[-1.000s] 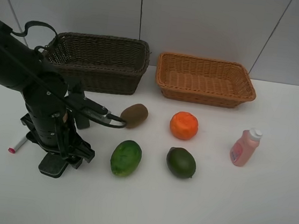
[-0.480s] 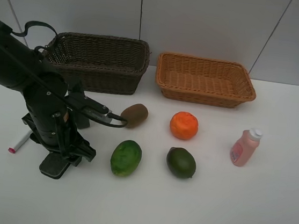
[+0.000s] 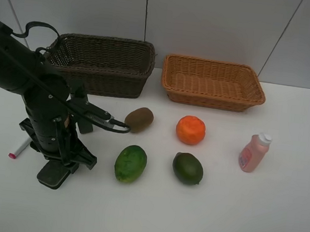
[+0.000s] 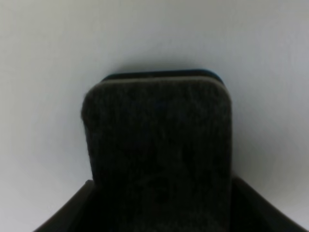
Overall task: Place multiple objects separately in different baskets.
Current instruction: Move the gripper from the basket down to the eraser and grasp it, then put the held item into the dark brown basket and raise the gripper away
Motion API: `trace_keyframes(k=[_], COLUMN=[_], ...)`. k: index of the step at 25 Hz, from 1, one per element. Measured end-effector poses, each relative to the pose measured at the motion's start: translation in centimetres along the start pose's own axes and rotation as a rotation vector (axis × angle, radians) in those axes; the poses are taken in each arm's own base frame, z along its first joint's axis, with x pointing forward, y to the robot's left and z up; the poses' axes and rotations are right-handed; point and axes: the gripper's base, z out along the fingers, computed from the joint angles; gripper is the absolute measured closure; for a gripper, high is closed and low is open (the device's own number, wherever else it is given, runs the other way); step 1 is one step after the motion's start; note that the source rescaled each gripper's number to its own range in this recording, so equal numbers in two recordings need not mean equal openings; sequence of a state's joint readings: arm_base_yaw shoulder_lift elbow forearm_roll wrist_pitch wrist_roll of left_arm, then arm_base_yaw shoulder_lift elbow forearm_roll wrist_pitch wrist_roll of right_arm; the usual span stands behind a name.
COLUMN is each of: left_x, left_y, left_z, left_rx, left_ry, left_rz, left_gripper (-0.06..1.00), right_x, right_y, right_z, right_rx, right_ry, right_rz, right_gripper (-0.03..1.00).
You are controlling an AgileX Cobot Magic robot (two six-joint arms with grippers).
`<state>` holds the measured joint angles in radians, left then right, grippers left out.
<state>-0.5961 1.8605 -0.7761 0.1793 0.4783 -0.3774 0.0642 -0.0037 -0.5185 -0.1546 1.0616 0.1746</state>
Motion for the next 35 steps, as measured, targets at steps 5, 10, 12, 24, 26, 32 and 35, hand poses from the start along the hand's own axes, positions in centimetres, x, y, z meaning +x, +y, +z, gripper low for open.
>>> trace_keyframes(k=[5, 10, 12, 24, 26, 32, 35], left_x=[0.2, -0.3, -0.9, -11.4, -13.3, -18.4, -19.9], left_y=[0.0, 0.4, 0.5, 6.1, 7.8, 11.6, 13.0], left_z=[-1.4, -7.6, -10.8, -20.4, -19.7, -15.5, -12.9], left_rx=[0.018, 0.071, 0.093, 0.032, 0.011, -0.025, -0.048], left_ry=[-0.004, -0.179, -0.273, -0.528, -0.531, -0.533, -0.512], left_rz=[-0.044, -0.081, -0.091, -0.233, -0.271, -0.344, -0.356], left_gripper=[0.35, 0.35, 0.35, 0.35, 0.35, 0.35, 0.35], right_x=[0.0, 0.0, 0.0, 0.0, 0.0, 0.0, 0.0], right_y=[0.0, 0.0, 0.0, 0.0, 0.0, 0.0, 0.0], right_z=[0.0, 0.0, 0.0, 0.0, 0.0, 0.0, 0.0], right_rx=[0.0, 0.0, 0.0, 0.0, 0.0, 0.0, 0.0], right_ry=[0.0, 0.0, 0.0, 0.0, 0.0, 0.0, 0.0], right_rz=[0.0, 0.0, 0.0, 0.0, 0.0, 0.0, 0.0], right_gripper=[0.02, 0.02, 0.02, 0.02, 0.02, 0.02, 0.02])
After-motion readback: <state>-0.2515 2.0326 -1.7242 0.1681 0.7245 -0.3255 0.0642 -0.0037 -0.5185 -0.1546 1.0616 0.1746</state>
